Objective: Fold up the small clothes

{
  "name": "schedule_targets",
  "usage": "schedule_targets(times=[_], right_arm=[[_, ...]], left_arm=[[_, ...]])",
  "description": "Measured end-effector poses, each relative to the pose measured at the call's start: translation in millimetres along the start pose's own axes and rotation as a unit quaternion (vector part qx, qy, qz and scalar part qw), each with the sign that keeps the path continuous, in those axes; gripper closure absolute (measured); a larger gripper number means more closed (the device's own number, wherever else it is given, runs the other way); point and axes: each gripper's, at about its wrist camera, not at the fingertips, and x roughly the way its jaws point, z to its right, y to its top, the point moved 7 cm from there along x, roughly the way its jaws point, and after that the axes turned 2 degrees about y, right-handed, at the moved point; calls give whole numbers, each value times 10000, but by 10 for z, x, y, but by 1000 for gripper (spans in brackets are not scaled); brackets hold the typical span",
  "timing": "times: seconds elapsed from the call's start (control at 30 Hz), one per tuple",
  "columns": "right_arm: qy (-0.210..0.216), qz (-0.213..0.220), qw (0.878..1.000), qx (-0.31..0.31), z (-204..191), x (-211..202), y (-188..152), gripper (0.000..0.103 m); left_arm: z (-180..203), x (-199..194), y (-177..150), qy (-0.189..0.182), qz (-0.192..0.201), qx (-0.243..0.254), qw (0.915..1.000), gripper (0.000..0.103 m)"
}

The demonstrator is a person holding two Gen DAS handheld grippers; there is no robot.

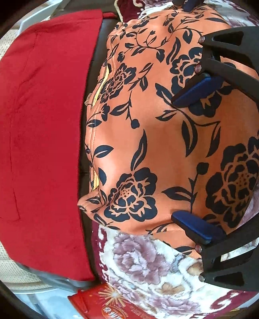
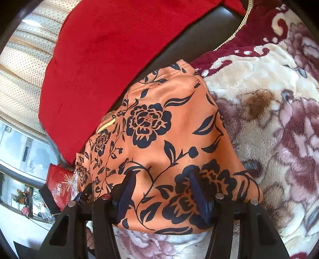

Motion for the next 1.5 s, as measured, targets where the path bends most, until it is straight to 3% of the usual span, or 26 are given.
schedule_targets(times=[0.2,0.33,0.43,0.53,0.63,0.7,0.77,0.97,1.13,1.33,1.5], right_arm=[[217,168,9996,-40,-46,-170,38,43],[671,313,9972,-71,-133,-367,2,43],[931,530,9942,-118,-197,-526,-72,43],[956,601,9935,-153,-229,-559,-165,43],[637,427,9969,147,-74,-427,-236,43],[354,234,9984,386,66,-277,-240,43],[318,115,9979,554,108,-206,-216,43],[549,593,9963,282,-281,-244,330,41],[624,392,9973,21,-595,307,841,42],[40,109,9998,187,-378,1112,1216,43],[123,216,9996,120,-433,1046,1288,43]], left_arm=[[1,-253,94,315,611,258,9973,0],[-146,-457,196,502,1058,26,9931,0],[-242,-545,240,605,1181,-93,9911,0],[-311,-504,216,660,1065,-161,9920,0],[-367,-308,118,1033,627,-92,9926,0],[-441,-68,26,1309,67,54,9914,0],[-479,40,-24,1145,-162,6,9933,0],[-509,-145,152,813,244,-93,9963,0],[-462,-178,248,685,503,19,9964,0],[-439,-138,318,578,579,85,9966,0],[-497,-210,356,609,787,99,9950,0]])
